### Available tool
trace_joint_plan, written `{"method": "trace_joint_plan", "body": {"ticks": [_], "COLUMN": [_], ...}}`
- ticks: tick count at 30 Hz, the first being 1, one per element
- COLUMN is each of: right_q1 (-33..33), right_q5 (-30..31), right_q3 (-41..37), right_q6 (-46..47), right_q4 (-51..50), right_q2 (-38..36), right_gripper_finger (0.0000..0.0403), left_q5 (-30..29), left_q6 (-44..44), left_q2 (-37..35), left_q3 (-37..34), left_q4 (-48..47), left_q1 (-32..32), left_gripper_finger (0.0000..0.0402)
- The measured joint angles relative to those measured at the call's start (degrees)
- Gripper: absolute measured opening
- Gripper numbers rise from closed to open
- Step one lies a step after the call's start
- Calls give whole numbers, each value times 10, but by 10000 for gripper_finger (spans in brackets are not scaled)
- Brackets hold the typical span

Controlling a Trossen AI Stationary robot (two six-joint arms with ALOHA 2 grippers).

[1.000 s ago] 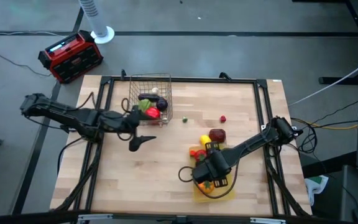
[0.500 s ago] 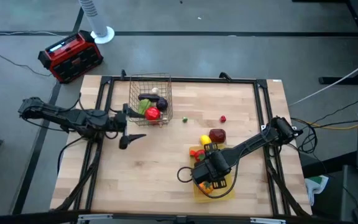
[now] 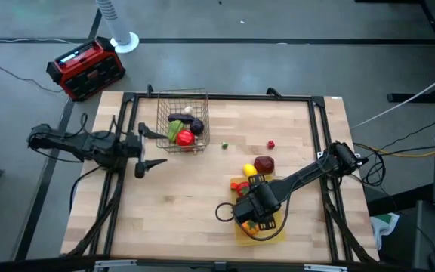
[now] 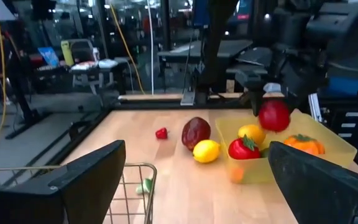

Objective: Sort produce into baskets
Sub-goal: Put the red tomato into the yellow bin, then put the green mushroom into the brown wire basket

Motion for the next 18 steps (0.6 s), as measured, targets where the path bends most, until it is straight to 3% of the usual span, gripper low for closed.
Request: {"method": "trace_joint_plan", "body": {"ticks": [5,18], "right_q1": [0,-43], "right_q5": [0,38], "right_q3": [0,75], "right_q6": [-3,-11], "right_q4": [0,-48], "right_q2": [0,-14], "right_gripper_finger": [395,366], "left_q5": [0,-1], "left_q6": [17,13], "left_q2": [-57,-189], "left_q3": [0,0], "left_q4": [-43,-152], "left_q1": [0,0], "left_gripper_finger": [392,392]}}
